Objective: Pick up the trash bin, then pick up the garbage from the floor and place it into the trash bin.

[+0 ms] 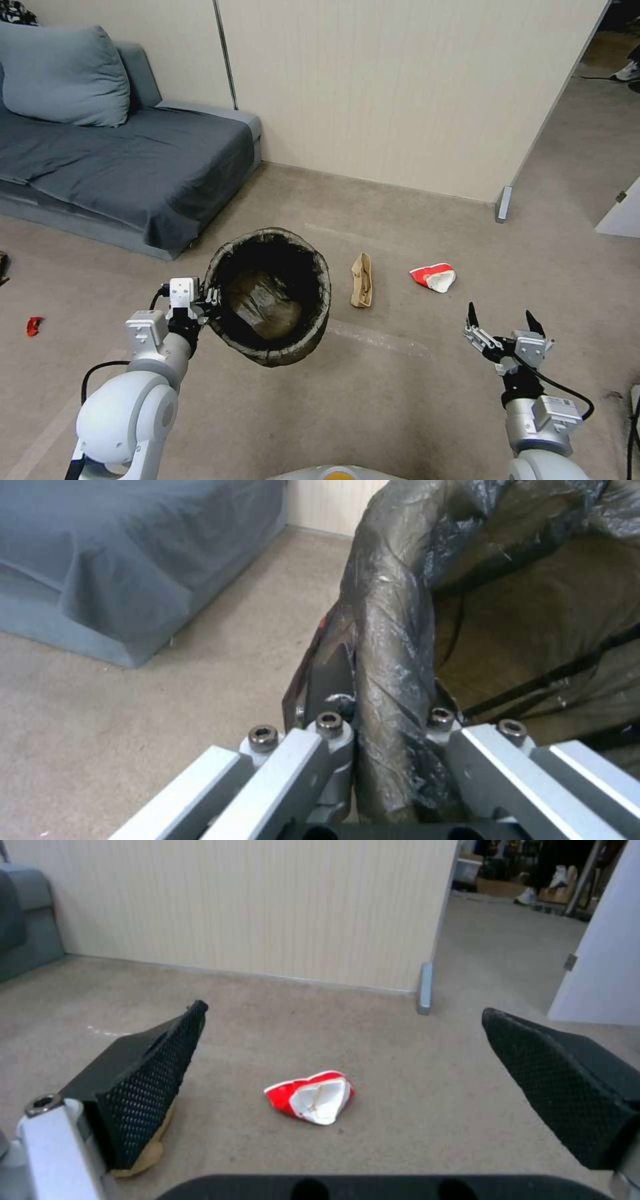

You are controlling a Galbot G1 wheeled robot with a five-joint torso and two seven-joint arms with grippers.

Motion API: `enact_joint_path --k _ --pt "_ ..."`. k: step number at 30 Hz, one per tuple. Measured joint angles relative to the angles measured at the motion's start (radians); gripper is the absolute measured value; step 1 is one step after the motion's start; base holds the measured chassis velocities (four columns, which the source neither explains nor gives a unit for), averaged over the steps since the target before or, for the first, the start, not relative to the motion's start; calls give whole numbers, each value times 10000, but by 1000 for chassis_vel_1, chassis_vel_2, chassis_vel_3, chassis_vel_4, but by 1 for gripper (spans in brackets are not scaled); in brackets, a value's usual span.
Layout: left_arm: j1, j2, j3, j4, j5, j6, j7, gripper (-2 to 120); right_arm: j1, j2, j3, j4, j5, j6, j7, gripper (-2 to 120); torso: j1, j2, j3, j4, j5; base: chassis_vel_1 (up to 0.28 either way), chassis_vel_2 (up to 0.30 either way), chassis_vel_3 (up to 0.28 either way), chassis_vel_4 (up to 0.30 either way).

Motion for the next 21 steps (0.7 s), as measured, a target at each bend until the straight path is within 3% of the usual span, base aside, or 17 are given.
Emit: enact_joint_path --k 8,21 --pt "-19 3 -7 0 93 2 -2 3 9 28 0 -13 -13 9 -6 100 0 0 0 0 0 -7 5 6 -4" --pt "-41 13 0 76 198 17 5 3 13 31 7 -111 -23 46 -6 100 0 0 0 0 0 -90 89 95 -84"
